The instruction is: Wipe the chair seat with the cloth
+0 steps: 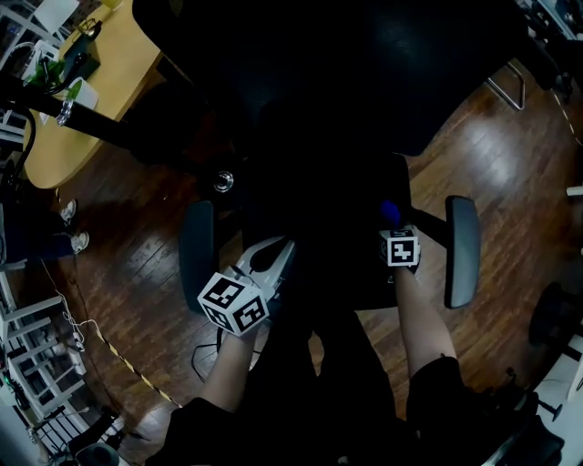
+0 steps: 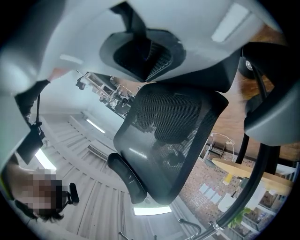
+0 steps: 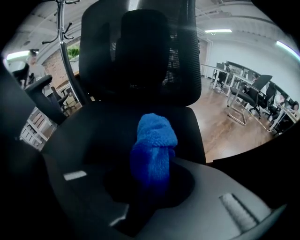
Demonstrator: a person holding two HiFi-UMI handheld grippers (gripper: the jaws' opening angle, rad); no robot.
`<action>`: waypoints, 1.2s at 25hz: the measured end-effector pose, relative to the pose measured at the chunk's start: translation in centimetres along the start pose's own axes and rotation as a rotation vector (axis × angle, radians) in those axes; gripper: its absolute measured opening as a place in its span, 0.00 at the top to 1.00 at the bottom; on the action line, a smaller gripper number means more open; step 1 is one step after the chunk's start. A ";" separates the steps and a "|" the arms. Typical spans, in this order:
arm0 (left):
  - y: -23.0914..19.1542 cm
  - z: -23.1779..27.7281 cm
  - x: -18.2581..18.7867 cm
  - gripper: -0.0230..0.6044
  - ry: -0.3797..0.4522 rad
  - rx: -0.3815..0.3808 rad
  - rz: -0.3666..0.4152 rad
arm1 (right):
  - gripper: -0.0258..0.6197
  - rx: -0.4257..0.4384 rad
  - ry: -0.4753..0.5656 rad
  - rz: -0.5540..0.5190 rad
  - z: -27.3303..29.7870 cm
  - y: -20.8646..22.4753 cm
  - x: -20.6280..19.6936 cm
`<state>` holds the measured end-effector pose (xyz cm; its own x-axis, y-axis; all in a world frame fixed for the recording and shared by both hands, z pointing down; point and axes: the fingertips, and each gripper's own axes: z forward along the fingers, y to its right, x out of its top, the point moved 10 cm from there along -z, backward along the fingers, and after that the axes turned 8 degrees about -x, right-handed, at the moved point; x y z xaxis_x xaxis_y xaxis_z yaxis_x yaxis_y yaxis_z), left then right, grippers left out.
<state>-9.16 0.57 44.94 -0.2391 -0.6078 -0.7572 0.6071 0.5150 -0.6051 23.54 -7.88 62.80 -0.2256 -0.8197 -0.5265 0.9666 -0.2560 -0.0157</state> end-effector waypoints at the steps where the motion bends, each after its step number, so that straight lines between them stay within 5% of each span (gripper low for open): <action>1: 0.0 -0.1 0.0 0.96 0.003 0.006 0.003 | 0.90 -0.002 0.006 -0.003 -0.2 0.0 0.3; 8: 0.5 -2.1 -0.4 0.96 0.047 0.048 0.003 | 0.90 0.039 0.013 0.036 -0.6 -2.3 1.0; 22: -0.1 -8.6 -1.0 0.96 0.144 0.127 -0.047 | 0.90 0.486 -0.030 -0.205 0.5 -28.5 2.0; 30: -0.5 -9.5 -2.0 0.96 0.141 0.127 -0.053 | 0.90 0.460 0.016 -0.235 0.3 -27.6 1.6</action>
<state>-16.20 7.24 44.45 -0.3720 -0.5370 -0.7571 0.6792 0.3985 -0.6163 -3.53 -2.28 62.60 -0.4248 -0.7061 -0.5665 0.7358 -0.6339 0.2383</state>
